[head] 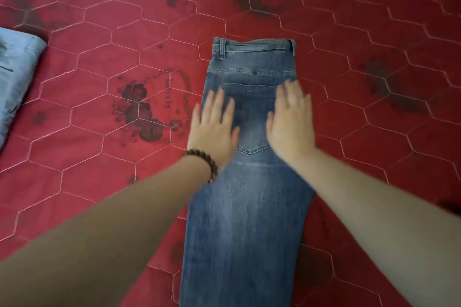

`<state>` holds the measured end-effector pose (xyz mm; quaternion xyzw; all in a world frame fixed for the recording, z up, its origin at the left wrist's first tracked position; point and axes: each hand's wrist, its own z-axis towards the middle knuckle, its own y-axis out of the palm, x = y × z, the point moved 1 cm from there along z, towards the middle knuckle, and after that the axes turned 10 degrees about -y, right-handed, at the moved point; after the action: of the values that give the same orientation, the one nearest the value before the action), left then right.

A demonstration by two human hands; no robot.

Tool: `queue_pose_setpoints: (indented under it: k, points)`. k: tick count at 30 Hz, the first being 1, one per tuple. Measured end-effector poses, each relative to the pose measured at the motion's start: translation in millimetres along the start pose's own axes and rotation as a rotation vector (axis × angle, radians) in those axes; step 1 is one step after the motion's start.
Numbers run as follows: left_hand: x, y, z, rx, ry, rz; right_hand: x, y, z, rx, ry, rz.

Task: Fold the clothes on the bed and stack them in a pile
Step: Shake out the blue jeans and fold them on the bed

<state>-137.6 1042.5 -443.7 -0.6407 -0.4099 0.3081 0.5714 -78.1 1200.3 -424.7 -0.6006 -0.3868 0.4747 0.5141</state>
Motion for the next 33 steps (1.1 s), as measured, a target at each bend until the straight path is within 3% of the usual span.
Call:
queue_pose_setpoints:
  k: [4, 9, 15, 24, 33]
  points:
    - [8.8, 44.8, -65.2, -0.161, 0.124, 0.034, -38.0, 51.9, -69.1, -0.219, -0.181, -0.029]
    - [6.2, 61.1, -113.1, -0.104, 0.105, -0.001, -51.8, 72.0, -127.5, -0.113, -0.003, 0.018]
    - [-7.2, 70.8, -186.2, -0.139, 0.147, 0.005, -74.8, 80.0, -203.3, -0.14, -0.02, -0.014]
    - [-24.4, 80.0, -309.4, -0.211, 0.222, 0.021, -121.7, 89.6, -334.4, -0.144, 0.101, 0.02]
    - [-24.0, 95.0, -402.3, -0.225, 0.148, -0.007, -149.8, 95.3, -419.6, -0.147, 0.096, 0.018]
